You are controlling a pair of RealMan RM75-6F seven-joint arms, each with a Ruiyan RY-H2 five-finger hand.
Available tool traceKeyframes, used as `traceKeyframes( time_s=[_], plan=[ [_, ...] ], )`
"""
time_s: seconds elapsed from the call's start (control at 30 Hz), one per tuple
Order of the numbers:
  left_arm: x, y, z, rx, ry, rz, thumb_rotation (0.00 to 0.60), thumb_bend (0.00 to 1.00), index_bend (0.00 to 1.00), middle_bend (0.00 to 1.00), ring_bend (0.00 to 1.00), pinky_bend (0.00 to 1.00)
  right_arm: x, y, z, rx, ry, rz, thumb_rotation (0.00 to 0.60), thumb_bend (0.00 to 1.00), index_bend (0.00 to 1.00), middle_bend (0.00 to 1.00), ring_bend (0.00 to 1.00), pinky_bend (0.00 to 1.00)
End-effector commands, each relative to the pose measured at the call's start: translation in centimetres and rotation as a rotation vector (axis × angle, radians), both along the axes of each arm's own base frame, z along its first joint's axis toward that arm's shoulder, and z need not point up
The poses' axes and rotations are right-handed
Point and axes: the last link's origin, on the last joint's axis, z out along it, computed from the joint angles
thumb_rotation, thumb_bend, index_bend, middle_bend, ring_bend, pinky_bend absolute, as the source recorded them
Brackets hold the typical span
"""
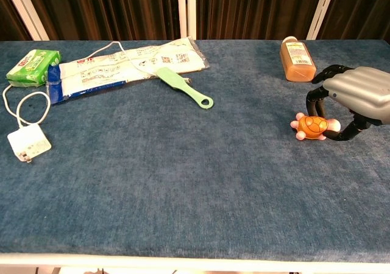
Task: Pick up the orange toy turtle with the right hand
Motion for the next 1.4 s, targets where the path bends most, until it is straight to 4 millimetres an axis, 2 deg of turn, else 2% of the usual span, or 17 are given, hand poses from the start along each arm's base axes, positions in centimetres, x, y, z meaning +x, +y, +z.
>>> traceKeyframes(
  time_s=[0.03, 0.13, 0.2, 0.37, 0.47, 0.57, 0.63, 0.7, 0.77, 0.83, 0.87, 0.93, 1.03, 1.23, 1.4],
  plan=[
    [0.0, 0.0, 0.0, -0.001, 0.000, 0.000, 0.600, 0.00, 0.06, 0.03, 0.00, 0.00, -0.1, 0.1, -0.4, 0.010, 0.012, 0.003, 0.600, 0.24, 0.59, 0.53, 0.15, 0.00],
    [0.0, 0.0, 0.0, -0.003, 0.000, 0.000, 0.600, 0.00, 0.06, 0.03, 0.00, 0.00, -0.2, 0.2, -0.7, 0.009, 0.028, 0.013, 0.600, 0.28, 0.60, 0.58, 0.20, 0.00],
    [0.0, 0.0, 0.0, -0.004, 0.001, 0.000, 0.600, 0.00, 0.06, 0.03, 0.00, 0.00, -0.1, 0.3, -0.8, -0.004, 0.013, 0.022, 0.600, 0.31, 0.66, 0.64, 0.24, 0.00],
    [0.0, 0.0, 0.0, -0.004, 0.000, -0.001, 0.600, 0.00, 0.06, 0.03, 0.00, 0.00, 0.0, 0.3, -1.0, -0.052, -0.027, 0.066, 0.600, 0.43, 0.94, 0.86, 0.38, 0.00],
    [0.0, 0.0, 0.0, -0.004, 0.000, 0.000, 0.600, 0.00, 0.06, 0.03, 0.00, 0.00, -0.1, 0.3, -1.1, -0.062, -0.035, 0.078, 0.600, 0.46, 0.99, 0.89, 0.40, 0.00],
    [0.0, 0.0, 0.0, -0.005, 0.000, 0.000, 0.600, 0.00, 0.06, 0.03, 0.00, 0.00, -0.3, 0.3, -1.1, -0.060, -0.035, 0.076, 0.600, 0.45, 0.99, 0.89, 0.40, 0.00],
    [0.0, 0.0, 0.0, -0.005, 0.000, -0.001, 0.600, 0.00, 0.06, 0.03, 0.00, 0.00, -0.6, 0.3, -1.1, -0.042, -0.023, 0.073, 0.600, 0.40, 0.91, 0.85, 0.39, 0.00],
    [0.0, 0.0, 0.0, -0.006, 0.000, -0.002, 0.600, 0.00, 0.06, 0.03, 0.00, 0.00, -0.9, 0.4, -1.0, -0.013, -0.010, 0.057, 0.600, 0.31, 0.76, 0.74, 0.34, 0.00],
    [0.0, 0.0, 0.0, -0.007, 0.001, -0.002, 0.600, 0.00, 0.06, 0.03, 0.00, 0.00, -1.2, 0.4, -0.7, 0.008, 0.004, 0.039, 0.600, 0.23, 0.53, 0.55, 0.22, 0.00],
    [0.0, 0.0, 0.0, -0.008, 0.002, -0.001, 0.600, 0.00, 0.06, 0.03, 0.00, 0.00, -1.1, 0.4, -0.3, 0.017, 0.005, 0.024, 0.600, 0.16, 0.34, 0.37, 0.10, 0.00],
    [0.0, 0.0, 0.0, -0.009, 0.001, -0.001, 0.600, 0.00, 0.06, 0.03, 0.00, 0.00, -1.1, 0.4, -0.1, 0.019, 0.004, 0.021, 0.600, 0.14, 0.26, 0.29, 0.04, 0.00],
    [0.1, 0.1, 0.0, -0.009, 0.003, 0.000, 0.600, 0.00, 0.06, 0.03, 0.00, 0.00, -0.8, 0.4, 0.4, 0.015, -0.002, 0.024, 0.600, 0.12, 0.16, 0.18, 0.00, 0.00],
    [0.1, 0.1, 0.0, -0.009, 0.003, -0.001, 0.600, 0.00, 0.06, 0.03, 0.00, 0.00, -0.5, 0.5, 1.0, 0.005, -0.012, 0.032, 0.600, 0.12, 0.11, 0.14, 0.00, 0.00],
    [0.2, 0.1, 0.0, -0.009, 0.005, -0.003, 0.600, 0.00, 0.06, 0.03, 0.00, 0.00, -0.2, 0.9, 1.2, 0.008, -0.025, 0.038, 0.600, 0.12, 0.10, 0.17, 0.00, 0.00],
    [0.2, 0.1, 0.0, -0.009, 0.002, 0.000, 0.600, 0.00, 0.06, 0.03, 0.00, 0.00, 0.0, 0.9, 0.7, 0.012, -0.034, 0.049, 0.600, 0.12, 0.18, 0.25, 0.00, 0.00]
  ],
)
